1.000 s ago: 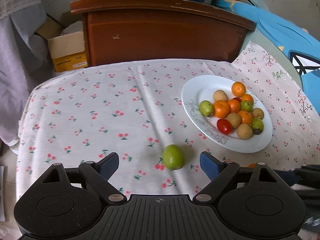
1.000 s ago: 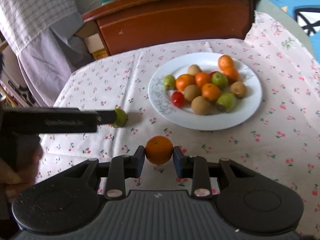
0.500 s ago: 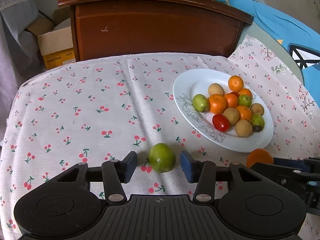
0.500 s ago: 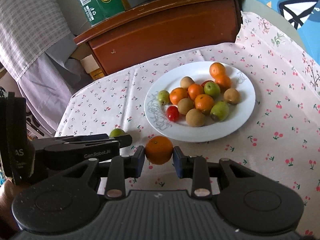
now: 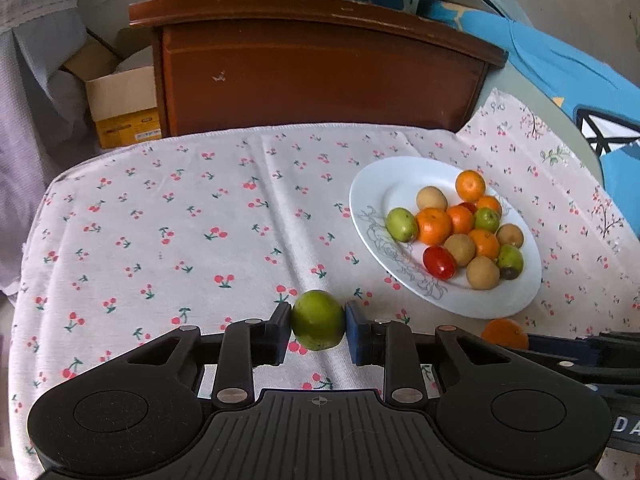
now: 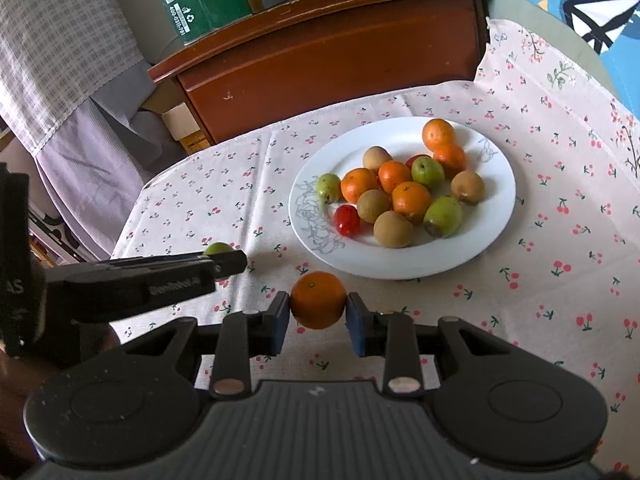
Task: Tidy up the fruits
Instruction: 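Carry the green fruit and orange onto the white plate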
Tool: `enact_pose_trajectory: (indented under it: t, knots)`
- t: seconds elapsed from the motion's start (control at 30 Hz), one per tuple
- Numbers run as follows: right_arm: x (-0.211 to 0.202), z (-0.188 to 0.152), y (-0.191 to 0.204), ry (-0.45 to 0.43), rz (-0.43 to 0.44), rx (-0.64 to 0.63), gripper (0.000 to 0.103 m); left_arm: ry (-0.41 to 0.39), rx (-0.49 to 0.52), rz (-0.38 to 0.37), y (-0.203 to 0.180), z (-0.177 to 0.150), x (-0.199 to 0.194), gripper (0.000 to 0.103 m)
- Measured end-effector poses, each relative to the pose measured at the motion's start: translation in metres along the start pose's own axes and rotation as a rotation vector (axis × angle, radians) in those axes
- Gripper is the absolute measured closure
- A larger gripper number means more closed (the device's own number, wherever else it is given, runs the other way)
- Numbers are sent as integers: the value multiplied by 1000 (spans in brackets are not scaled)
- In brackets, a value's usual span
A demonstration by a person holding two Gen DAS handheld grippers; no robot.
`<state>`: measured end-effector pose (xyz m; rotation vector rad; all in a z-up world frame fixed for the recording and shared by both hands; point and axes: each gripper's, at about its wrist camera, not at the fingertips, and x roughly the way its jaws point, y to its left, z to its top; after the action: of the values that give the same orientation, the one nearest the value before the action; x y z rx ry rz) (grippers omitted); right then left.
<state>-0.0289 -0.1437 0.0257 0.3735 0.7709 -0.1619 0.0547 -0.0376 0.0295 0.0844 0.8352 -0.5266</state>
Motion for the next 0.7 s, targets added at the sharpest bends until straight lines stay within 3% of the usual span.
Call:
enact_pose_trajectory:
  t: [0.4,0.7]
  knots:
    - [-6,-1,0,-19,29,-15,72,-30,5,0,0,3,-23,77]
    - [-23,18,-2,-110,40,-19,72,-100,2,-55,-18,22,-42,77]
